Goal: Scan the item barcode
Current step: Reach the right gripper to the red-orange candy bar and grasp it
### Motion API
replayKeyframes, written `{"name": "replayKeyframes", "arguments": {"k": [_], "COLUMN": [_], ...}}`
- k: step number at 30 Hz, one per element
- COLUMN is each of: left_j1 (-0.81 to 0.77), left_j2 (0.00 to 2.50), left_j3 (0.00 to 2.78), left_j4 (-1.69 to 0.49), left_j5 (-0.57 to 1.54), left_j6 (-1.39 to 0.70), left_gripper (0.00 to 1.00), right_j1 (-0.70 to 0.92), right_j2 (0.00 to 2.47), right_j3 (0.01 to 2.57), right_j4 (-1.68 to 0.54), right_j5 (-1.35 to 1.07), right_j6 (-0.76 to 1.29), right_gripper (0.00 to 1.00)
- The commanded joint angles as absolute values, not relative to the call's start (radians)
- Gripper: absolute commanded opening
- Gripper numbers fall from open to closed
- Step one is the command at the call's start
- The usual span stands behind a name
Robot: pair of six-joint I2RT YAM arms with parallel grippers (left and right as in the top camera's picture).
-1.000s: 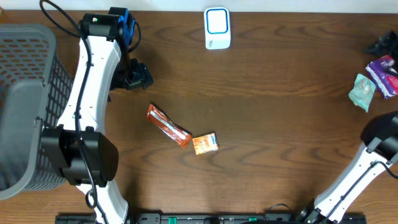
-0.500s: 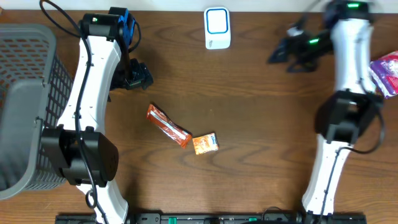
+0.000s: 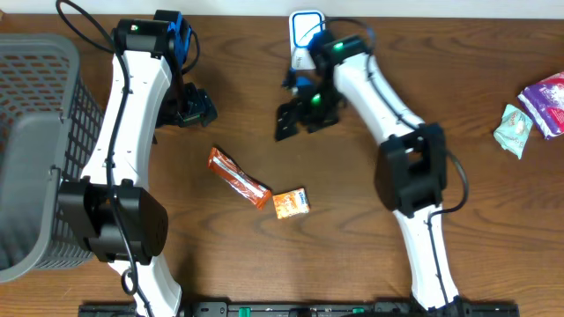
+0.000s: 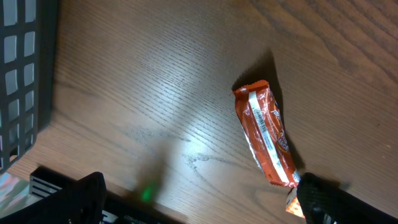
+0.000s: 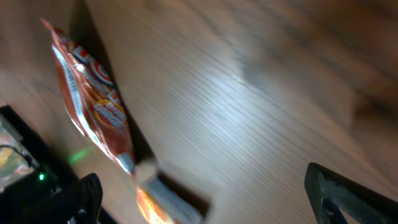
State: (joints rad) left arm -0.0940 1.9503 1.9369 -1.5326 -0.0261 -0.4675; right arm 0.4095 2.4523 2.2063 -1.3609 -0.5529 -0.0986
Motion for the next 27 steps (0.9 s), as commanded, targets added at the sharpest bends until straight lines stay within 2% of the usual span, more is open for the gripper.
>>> {"name": "replayKeyframes", "arguments": {"k": [1,4,7,13,21,24,27], "left_j1": [-0.091,-0.091,-0.091,-0.091,-0.091,-0.091,-0.091], "left_j2": [1.958,1.958,1.958,1.958,1.958,1.958,1.958], "left_j3": [1.932,1.932,1.932,1.932,1.932,1.932,1.932], "left_j4": [-1.535,-1.535,-1.535,-1.535,-1.535,-1.535,-1.535], "left_j5": [-0.035,-0.035,-0.035,-0.035,-0.035,-0.035,-0.035], "left_j6": [-0.469,-0.469,-0.469,-0.469,-0.469,-0.469,-0.469], "left_gripper": [0.98,0.98,0.98,0.98,0.98,0.98,0.98], "right_j1": [0.502,0.553,0.593,0.63,0.64,0.652,0.659], "right_j2": [2.439,2.44,2.44,2.44,2.44,2.44,2.44], "right_j3": [2.156,2.123,2.091,2.011,1.88,1.83,1.811], "right_j4": [-1.308,-1.272,-1.237,-1.153,-1.066,-1.039,-1.027], "right_j5": [-0.589,-0.626,-0.647,-0.735,-0.795,-0.795,-0.781], "right_j6": [-0.022,-0.019,0.002,0.022,0.033,0.033,0.037], "right_gripper": [0.99,0.99,0.89,0.88,0.8,0.66,0.41]}}
